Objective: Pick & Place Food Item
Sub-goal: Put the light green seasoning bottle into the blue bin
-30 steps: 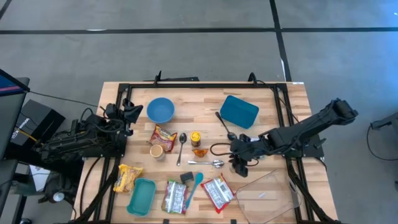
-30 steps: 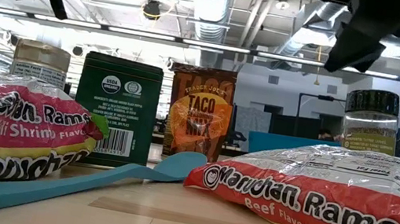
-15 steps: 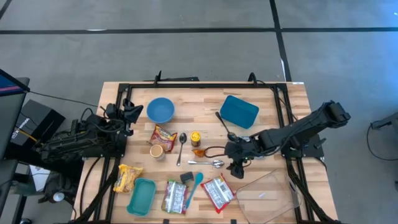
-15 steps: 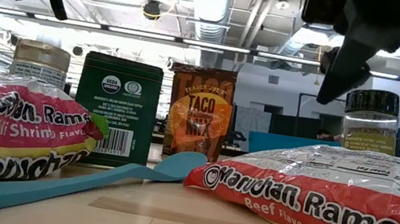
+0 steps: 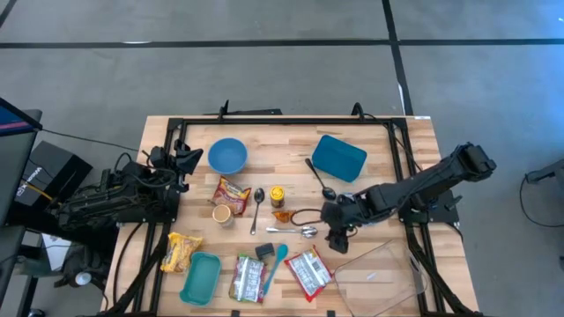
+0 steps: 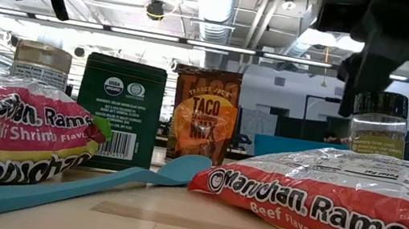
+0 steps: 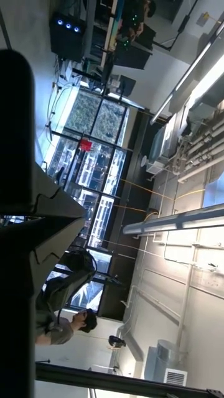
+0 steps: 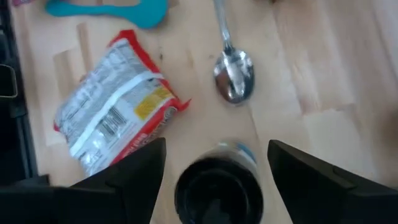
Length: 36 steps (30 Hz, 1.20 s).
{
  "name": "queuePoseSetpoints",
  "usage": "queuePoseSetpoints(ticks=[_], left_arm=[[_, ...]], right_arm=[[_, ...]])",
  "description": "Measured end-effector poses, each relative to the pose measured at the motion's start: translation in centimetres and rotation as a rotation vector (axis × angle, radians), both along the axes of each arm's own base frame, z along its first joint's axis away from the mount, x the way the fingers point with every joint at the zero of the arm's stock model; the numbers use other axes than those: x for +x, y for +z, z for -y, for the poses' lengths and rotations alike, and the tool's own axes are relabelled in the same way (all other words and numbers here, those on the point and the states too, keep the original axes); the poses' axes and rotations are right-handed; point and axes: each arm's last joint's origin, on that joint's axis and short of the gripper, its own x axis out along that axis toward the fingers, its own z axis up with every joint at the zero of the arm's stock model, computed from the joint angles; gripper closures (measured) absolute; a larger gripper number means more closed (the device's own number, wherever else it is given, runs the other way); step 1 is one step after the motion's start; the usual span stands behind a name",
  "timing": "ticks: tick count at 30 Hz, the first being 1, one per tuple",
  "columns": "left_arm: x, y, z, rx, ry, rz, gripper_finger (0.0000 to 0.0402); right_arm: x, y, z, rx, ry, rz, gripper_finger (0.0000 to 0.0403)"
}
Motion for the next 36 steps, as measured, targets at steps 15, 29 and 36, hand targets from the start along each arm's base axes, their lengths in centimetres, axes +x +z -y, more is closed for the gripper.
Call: queuePoseSetpoints(ticks=[15,29,36], left_arm=[[0.0,0.0,0.0,-0.002,0.000,-0.005,0.0399],[0.1,-0.1,0.0,-0.004,0.000,-0.011,0.0399],[0.1,-0.1,0.0,-0.004,0.000,-0.011,0.0399]], right_arm=[[-0.7,-0.1,-1.1,-0.040,-0.008,-0.016,0.0127],[-1.4,-0.3,-1.7,-0.073,-0.048,-0.045,0.0127],[-0.8,-1.9,-2.1,-0.115,-0.048,-0.091,0.0127]])
